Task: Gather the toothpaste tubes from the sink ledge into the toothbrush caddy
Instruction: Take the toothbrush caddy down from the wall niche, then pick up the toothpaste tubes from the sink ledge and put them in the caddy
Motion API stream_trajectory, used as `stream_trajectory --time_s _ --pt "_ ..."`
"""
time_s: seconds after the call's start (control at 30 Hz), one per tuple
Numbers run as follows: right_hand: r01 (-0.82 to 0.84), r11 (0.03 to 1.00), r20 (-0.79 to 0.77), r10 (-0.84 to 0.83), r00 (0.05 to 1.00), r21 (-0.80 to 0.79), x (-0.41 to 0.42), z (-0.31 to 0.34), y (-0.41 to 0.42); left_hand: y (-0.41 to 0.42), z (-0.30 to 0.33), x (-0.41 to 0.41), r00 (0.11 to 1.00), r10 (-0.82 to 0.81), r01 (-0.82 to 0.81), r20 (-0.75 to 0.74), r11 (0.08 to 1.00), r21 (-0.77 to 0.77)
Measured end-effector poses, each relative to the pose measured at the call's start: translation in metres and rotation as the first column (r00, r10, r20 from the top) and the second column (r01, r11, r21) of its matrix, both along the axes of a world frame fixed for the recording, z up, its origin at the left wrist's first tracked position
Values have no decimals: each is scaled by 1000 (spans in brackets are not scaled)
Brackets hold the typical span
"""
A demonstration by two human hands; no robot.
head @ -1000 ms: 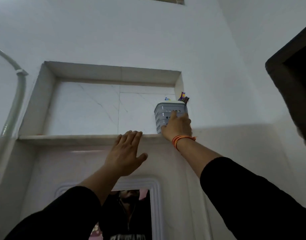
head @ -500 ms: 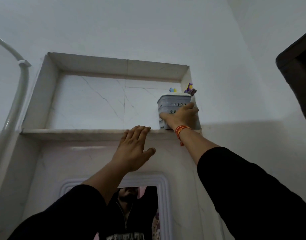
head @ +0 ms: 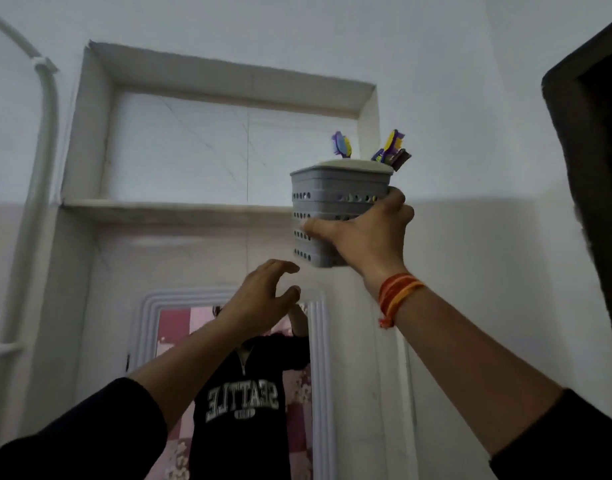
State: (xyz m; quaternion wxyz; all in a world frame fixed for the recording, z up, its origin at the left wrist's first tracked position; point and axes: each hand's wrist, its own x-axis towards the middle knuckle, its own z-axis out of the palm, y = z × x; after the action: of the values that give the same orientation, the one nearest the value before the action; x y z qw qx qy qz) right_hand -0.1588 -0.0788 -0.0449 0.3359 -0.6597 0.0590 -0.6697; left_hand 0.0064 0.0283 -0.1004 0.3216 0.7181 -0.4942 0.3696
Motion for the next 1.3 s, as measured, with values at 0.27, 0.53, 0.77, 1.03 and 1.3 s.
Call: stream_trajectory --time_s 0.27,0.53,0.77,1.03,1.3 --pt "-138 984 -119 151 981 108 -3 -190 16 25 -135 1 969 -159 186 -188 973 134" --pt "-81 942 -295 182 938 325 0 -407 23 47 -310 15 834 155 118 -529 887 447" --pt "74 892 -487 173 856 446 -1 -551 23 50 -435 37 691 431 186 -580 670 719" --pt "193 806 -568 203 798 559 -6 -630 22 2 -513 61 646 496 335 -580 499 799" --pt "168 767 -557 279 782 620 -9 -664 19 -74 -542 53 661 594 391 -459 249 886"
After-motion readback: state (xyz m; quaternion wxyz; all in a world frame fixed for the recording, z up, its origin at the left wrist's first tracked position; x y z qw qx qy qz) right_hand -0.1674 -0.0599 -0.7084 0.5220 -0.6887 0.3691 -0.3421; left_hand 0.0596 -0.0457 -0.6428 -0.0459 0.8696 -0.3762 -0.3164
